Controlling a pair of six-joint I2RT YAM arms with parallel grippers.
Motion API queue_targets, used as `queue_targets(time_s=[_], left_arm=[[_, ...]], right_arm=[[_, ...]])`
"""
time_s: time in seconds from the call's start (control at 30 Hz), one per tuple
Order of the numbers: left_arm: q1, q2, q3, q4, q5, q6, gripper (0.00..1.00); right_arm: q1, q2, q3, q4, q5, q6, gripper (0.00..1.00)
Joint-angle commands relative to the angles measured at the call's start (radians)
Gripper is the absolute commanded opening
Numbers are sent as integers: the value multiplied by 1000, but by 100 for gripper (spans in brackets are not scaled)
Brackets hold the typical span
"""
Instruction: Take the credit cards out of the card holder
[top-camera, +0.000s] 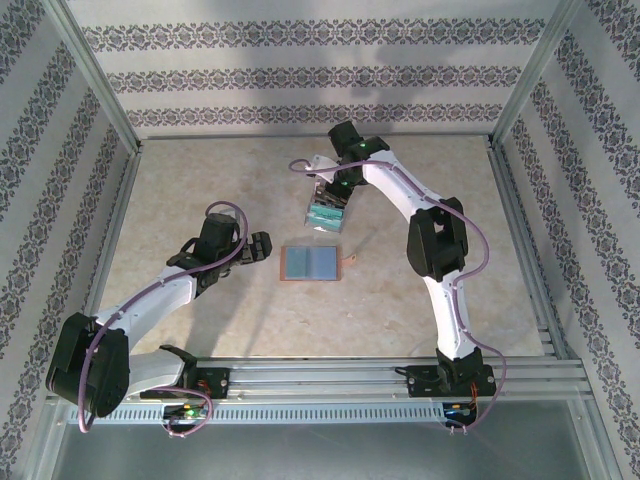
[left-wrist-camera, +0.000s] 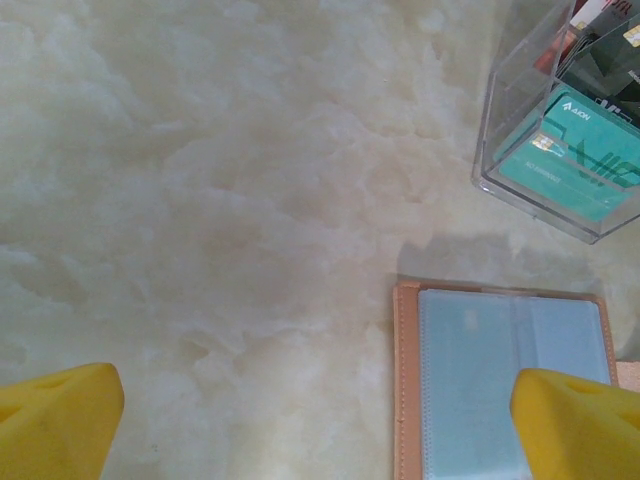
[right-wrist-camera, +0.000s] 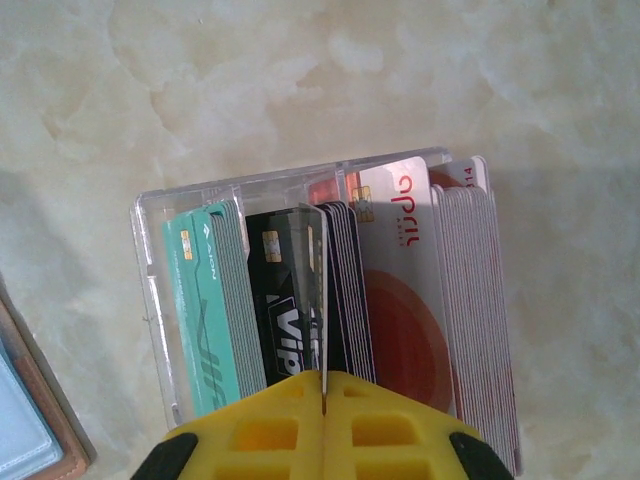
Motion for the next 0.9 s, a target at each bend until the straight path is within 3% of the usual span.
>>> queue_targets(time_s=[0.0,0.13,0.47,0.73,0.87], left_arm=[[16,-20,-9,-19,11,-16,99],[20,-20,-7,-15,18,-18,99],[28,-24,-5,-18,16,-21,99],[46,-36,-35,13,25,-45,99],[62,-43,-50,17,16,-65,99]], right_arm=[[-13,46,37,-33,17,-7,14],[-15,51,52,-37,30,12,30],[-5,-34,45,-11,22,139,37],[75,-152,-52,-3,236,470,47],[148,-242,-200,35,250,665,56]])
